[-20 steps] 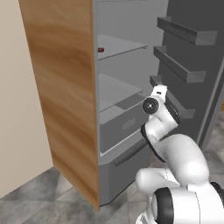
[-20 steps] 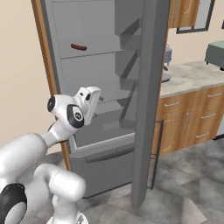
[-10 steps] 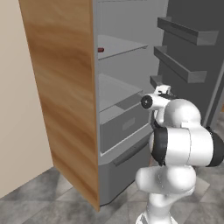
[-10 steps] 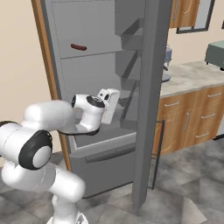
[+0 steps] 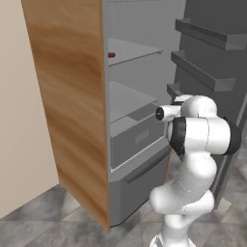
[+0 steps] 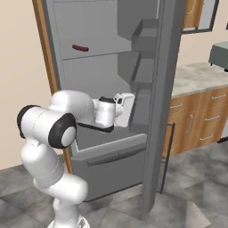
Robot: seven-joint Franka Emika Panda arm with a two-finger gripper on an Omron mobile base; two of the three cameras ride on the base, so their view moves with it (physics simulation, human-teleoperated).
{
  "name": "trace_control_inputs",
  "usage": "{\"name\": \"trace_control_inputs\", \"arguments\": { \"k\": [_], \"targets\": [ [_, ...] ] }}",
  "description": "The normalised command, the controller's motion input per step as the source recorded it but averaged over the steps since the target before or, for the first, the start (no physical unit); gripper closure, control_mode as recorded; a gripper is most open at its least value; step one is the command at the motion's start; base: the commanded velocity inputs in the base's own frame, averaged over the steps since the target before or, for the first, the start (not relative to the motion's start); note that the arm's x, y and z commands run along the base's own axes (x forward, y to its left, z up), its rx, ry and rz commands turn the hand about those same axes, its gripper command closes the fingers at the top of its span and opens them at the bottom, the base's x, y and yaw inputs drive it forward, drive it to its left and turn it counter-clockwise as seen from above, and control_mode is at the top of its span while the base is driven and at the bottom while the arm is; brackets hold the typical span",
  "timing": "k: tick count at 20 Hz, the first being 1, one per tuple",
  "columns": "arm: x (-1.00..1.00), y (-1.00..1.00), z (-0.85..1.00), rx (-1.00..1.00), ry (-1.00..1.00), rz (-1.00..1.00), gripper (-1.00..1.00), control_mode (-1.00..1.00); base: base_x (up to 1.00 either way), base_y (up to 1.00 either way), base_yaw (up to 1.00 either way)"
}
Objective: Move the hot dog bun to the plate on the dining table and place the condiment next to that plate. Then navigate to the fridge and take the sausage and place it on the plate as well.
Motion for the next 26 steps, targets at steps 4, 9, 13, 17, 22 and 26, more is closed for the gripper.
{"name": "trace_control_inputs", "arguments": {
  "k": [4, 9, 13, 17, 22, 26],
  "targets": [
    [0.14, -0.97, -0.24, -0.15, 0.02, -0.23, -1.00, -1.00, 0.00, 0.00, 0.00],
    [0.02, -1.00, -0.22, -0.16, 0.03, -0.23, -1.00, -1.00, 0.00, 0.00, 0.00],
    [-0.46, -0.31, 0.07, -0.15, -0.25, -0.04, -1.00, -1.00, 0.00, 0.00, 0.00],
    [-0.98, 0.24, 0.57, -0.13, -0.51, 0.01, -1.00, -1.00, 0.00, 0.00, 0.00],
    [-1.00, 0.83, 0.85, -0.07, -0.44, 0.05, -1.00, -1.00, 0.00, 0.00, 0.00],
    [-0.97, 1.00, 1.00, 0.01, -0.17, 0.12, -1.00, -1.00, 0.00, 0.00, 0.00]
  ]
}}
